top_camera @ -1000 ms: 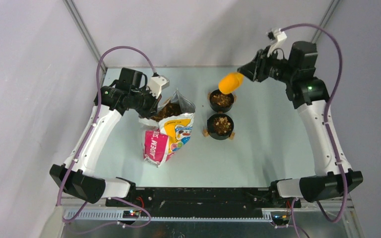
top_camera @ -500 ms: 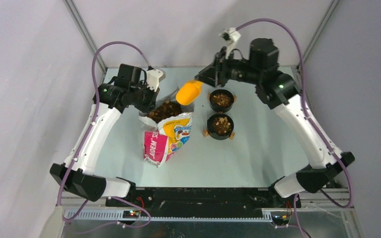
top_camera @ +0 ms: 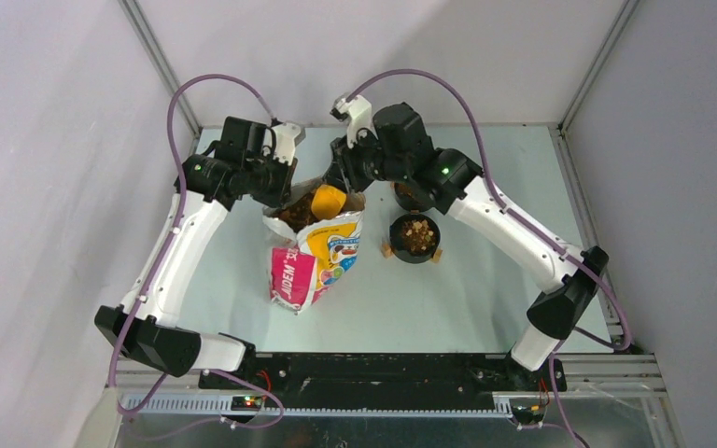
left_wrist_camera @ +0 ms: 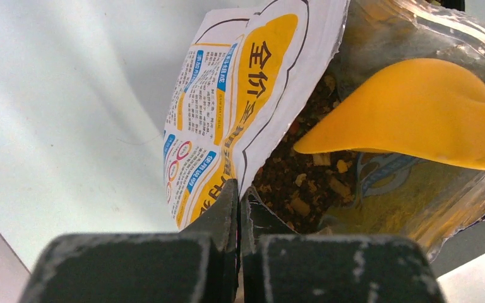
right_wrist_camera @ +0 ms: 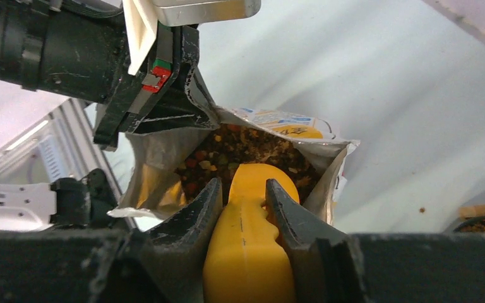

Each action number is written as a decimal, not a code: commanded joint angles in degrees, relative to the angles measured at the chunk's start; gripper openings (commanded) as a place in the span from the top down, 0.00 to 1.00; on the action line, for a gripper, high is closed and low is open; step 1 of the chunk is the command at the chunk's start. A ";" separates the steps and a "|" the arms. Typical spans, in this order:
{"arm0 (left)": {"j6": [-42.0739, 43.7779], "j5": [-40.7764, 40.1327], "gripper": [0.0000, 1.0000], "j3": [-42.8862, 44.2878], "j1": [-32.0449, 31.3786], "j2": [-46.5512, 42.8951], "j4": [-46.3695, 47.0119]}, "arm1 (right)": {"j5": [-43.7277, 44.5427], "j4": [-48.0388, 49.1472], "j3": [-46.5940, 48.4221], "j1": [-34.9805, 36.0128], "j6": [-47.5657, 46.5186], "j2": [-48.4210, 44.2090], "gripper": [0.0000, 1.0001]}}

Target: Serve the pet food

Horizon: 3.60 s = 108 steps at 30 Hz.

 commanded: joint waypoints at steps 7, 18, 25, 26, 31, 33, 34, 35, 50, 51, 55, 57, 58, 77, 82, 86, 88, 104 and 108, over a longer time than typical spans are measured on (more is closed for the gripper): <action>-4.54 2.65 1.00 5.64 -0.55 -2.78 2.16 | 8.44 3.24 1.14 2.50 -6.74 2.73 1.00; -5.37 4.63 1.00 1.59 -0.46 -4.34 3.52 | 7.57 5.14 -5.49 2.71 -7.00 2.21 1.00; -5.52 4.76 1.00 1.35 -0.46 -3.17 3.23 | 10.25 3.72 -10.55 3.00 -4.63 4.41 1.00; -5.47 4.93 1.00 1.16 -0.46 -3.32 3.27 | 10.15 3.63 -10.89 3.02 -4.55 5.07 1.00; -5.44 5.43 1.00 -0.27 -0.46 -4.03 4.10 | 7.52 3.81 -13.27 4.06 -4.62 6.63 1.00; -5.45 5.52 1.00 -0.03 -0.46 -3.81 4.24 | 6.18 4.04 -14.26 4.03 -4.25 7.47 1.00; -5.44 5.50 1.00 0.40 -0.46 -3.35 4.05 | 4.57 3.83 -14.51 3.97 -3.53 7.76 1.00; -5.48 5.16 1.00 0.64 -0.46 -2.82 3.94 | 3.62 3.02 -14.32 3.81 -3.03 8.43 1.00; 0.88 5.33 1.00 3.39 1.47 0.20 0.99 | -28.68 9.05 -13.43 -8.25 20.90 8.01 1.00; 1.06 5.41 1.00 3.42 1.45 0.29 0.99 | -29.49 9.68 -13.44 -8.98 24.46 7.89 1.00; 2.67 4.57 1.00 2.91 1.47 0.19 1.60 | -34.91 14.59 -14.81 -12.24 37.18 7.73 1.00; 2.91 3.82 1.00 1.74 1.46 -0.56 2.62 | -35.90 15.57 -14.90 -13.10 39.56 7.29 1.00; 2.96 3.33 1.00 1.05 1.47 -1.83 3.45 | -36.04 16.26 -14.91 -13.34 40.44 7.08 1.00; 4.31 4.12 1.00 -4.15 1.46 -5.51 9.52 | -39.47 28.45 -17.75 -21.85 53.12 2.23 1.00; 5.58 4.49 1.00 -2.12 1.47 -5.11 7.48 | -37.06 28.78 -16.56 -23.40 55.12 1.74 1.00; 7.16 4.48 1.00 -0.30 1.46 -3.93 5.95 | -36.70 35.49 -19.22 -24.19 60.44 1.77 1.00; 8.11 4.69 1.00 0.22 1.40 -3.44 5.51 | -36.37 37.80 -20.98 -24.60 62.76 2.05 1.00; 10.45 3.50 1.00 9.07 1.46 1.45 0.98 | -36.44 67.50 -35.28 -27.56 84.72 3.46 1.00; 11.23 2.47 1.00 12.04 1.44 2.87 -0.80 | -32.64 79.89 -39.08 -26.31 92.89 7.50 1.00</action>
